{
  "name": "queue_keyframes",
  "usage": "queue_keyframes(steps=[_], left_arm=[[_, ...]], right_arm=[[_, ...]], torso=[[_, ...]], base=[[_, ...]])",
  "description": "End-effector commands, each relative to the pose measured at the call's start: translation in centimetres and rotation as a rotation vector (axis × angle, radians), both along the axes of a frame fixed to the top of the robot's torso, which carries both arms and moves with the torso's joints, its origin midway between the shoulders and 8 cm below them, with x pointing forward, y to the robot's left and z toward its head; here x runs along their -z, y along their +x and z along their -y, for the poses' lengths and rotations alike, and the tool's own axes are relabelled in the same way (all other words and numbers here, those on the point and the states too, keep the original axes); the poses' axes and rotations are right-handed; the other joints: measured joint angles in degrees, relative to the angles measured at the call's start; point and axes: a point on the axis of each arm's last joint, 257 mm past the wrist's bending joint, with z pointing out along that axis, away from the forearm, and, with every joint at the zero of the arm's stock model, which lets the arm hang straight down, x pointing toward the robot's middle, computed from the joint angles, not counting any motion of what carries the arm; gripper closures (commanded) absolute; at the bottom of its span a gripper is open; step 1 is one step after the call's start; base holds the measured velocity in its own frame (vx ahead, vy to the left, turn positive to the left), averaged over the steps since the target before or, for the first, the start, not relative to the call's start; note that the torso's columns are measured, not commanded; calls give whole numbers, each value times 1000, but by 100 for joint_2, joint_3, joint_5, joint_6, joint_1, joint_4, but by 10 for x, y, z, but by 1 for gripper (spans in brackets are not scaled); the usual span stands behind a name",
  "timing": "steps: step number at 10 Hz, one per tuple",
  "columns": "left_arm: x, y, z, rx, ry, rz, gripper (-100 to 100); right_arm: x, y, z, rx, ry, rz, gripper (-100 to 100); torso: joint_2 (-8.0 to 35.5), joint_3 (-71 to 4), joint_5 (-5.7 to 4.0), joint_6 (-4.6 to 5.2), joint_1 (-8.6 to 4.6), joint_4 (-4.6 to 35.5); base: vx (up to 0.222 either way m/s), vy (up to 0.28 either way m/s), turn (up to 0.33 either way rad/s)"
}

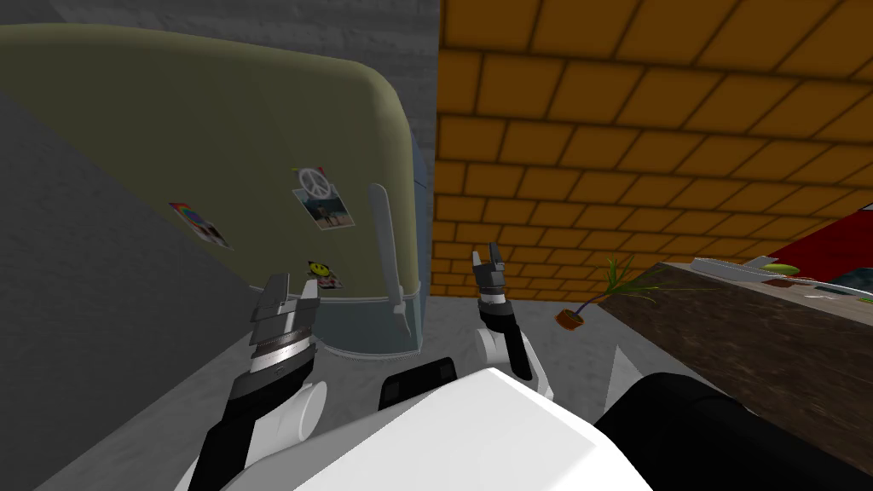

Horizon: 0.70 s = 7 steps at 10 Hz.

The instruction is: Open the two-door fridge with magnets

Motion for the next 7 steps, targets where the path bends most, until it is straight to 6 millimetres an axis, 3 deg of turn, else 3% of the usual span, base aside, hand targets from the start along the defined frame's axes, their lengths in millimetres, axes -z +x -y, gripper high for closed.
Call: queue_keyframes(steps=[1,7], left_arm=[[0,0,0,0,0,0,0],[0,0,0,0,0,0,0]], right_arm=[[0,0,0,0,0,0,0],[0,0,0,0,0,0,0]], torso=[[232,-467,0,0,0,235],[2693,-5381,0,0,0,2691]], base=[[0,0,0],[0,0,0]])
